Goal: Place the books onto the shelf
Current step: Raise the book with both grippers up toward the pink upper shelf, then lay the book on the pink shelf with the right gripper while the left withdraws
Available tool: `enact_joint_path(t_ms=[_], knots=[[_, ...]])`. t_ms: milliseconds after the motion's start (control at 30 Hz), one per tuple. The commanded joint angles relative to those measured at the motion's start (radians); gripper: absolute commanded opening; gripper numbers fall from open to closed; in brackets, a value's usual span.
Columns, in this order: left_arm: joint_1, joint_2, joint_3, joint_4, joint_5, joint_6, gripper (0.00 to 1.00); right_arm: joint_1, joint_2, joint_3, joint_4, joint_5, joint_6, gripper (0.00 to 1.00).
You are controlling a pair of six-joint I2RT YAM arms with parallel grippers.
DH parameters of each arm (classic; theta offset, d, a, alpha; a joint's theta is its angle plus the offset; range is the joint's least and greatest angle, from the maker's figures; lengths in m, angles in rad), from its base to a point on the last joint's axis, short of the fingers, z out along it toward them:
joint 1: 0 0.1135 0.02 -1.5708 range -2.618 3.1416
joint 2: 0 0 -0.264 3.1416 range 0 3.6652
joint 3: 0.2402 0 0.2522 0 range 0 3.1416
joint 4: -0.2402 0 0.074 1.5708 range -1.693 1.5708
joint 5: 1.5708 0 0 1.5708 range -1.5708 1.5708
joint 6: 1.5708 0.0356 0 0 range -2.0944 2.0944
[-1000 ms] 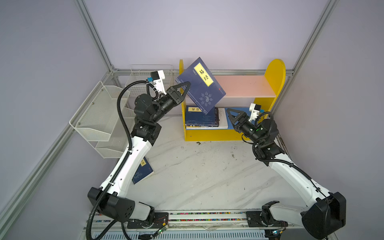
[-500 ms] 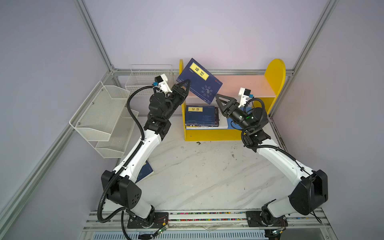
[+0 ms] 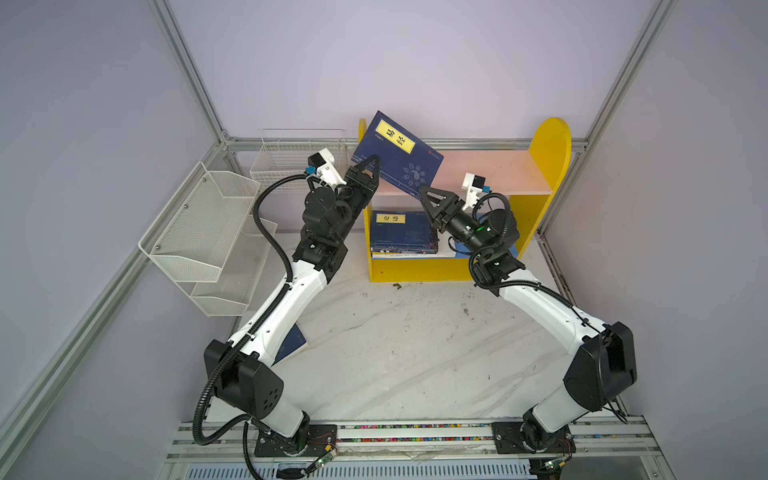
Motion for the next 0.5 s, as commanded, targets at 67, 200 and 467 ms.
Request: enact_joint_path(t_ms=[67,200,467], knots=[[-0.027,-0.013,0.093,0.114,-0.040,0.041,0.02,0.011,0.029,0.060,0.049,0.011,0.050,0.37],[-0.039,-0.018,0.070,0.125,-0.043,0.049,0.03,0.010,0.017,0.074,0.013,0.060,0.011,0.26],[-0.041,-0.055,0.032,0.057,-0.066,0.093,0.35,-0.032,0.026,0.114,-0.030,0.024,0.041,0.05]])
